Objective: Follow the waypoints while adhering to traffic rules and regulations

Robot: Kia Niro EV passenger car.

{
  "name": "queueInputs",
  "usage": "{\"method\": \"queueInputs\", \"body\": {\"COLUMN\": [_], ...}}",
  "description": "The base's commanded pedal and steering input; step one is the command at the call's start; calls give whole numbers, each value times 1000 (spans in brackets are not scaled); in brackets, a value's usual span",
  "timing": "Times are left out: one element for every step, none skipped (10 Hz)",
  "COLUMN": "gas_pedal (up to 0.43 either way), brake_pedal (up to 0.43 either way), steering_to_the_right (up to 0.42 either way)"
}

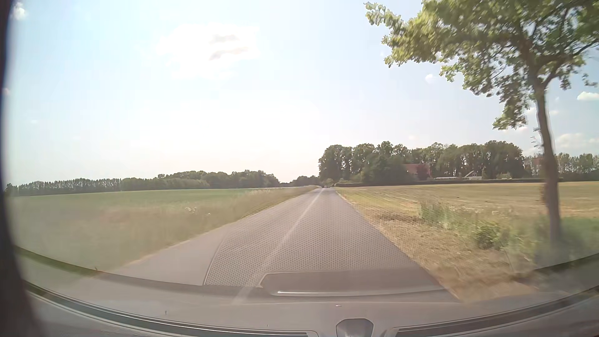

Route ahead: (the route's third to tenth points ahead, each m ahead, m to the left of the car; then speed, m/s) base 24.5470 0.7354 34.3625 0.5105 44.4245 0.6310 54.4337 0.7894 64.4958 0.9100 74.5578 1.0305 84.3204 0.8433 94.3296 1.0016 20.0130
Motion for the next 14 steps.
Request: {"method": "queueInputs", "body": {"gas_pedal": [240, 240, 240, 240, 240, 240, 240, 240, 240, 240, 240, 240, 240, 240], "brake_pedal": [6, 6, 6, 6, 6, 6, 6, 6, 6, 6, 6, 6, 6, 6], "steering_to_the_right": [4, 4, 4, 4, 4, 4, 4, 4, 4, 4, 3, 3, 3, 3]}}
